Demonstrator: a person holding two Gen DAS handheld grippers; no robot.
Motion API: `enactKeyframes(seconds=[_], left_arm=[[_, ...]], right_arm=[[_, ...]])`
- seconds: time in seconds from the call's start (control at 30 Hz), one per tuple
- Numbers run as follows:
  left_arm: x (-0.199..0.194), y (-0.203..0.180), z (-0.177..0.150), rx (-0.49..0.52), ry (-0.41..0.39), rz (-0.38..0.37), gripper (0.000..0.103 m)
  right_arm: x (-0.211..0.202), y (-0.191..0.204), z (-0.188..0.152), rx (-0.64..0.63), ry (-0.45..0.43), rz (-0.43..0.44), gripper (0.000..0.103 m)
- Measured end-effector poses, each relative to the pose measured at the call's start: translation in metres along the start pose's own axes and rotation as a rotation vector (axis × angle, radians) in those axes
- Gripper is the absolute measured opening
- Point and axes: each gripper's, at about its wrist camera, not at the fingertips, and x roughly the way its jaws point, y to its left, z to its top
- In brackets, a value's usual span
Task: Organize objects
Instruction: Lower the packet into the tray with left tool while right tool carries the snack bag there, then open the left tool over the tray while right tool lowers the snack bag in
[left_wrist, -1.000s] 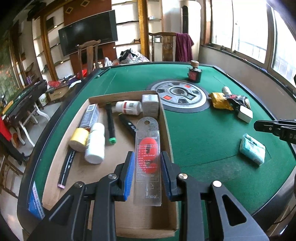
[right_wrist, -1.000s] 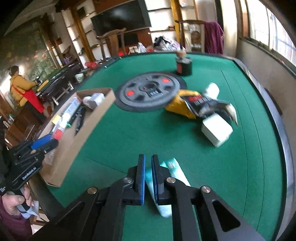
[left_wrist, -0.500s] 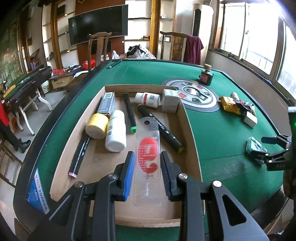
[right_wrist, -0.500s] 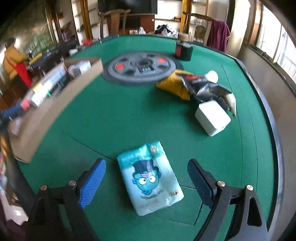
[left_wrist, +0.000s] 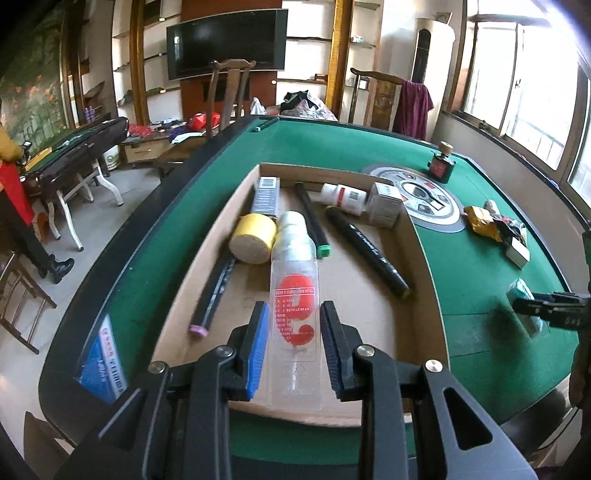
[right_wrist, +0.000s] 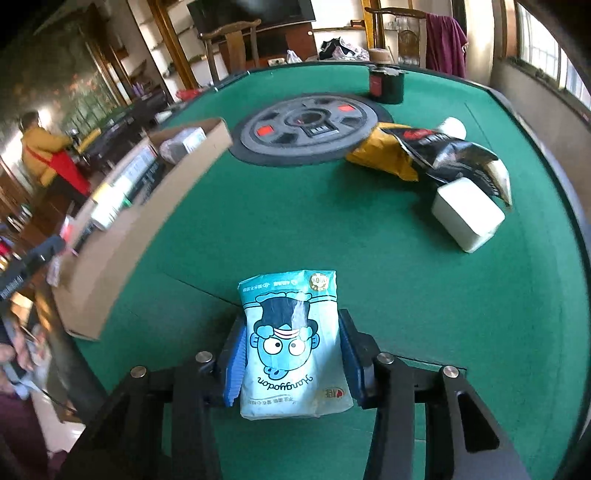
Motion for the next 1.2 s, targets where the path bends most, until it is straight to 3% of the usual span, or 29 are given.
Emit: enactKeyframes(seconds=[0.17,0.43,0.67,1.2], left_arm=[[0.001,0.007,-0.003,-0.011,0.005,-0.003,0.028],[0.024,0.013,-0.002,-0.054,0.063,-0.048,0.026],[0.040,0.027,0.000,-0.090,0.075,-0.046,0.026],[0.047,0.053,-0.005,-0.192,0.051,-0.098,0.029]], right_arm=[[-0.004,0.027,0.018,0.008,-0.022,0.112,0.049],[0.017,0.114,0.057,-0.058,0.018,0.326,0.049],[0.063,0.180,0.072,-0.141,0.091,0.328,0.050],[0.105,0.209,0.070,-0.225,0.136,0.198,0.050]])
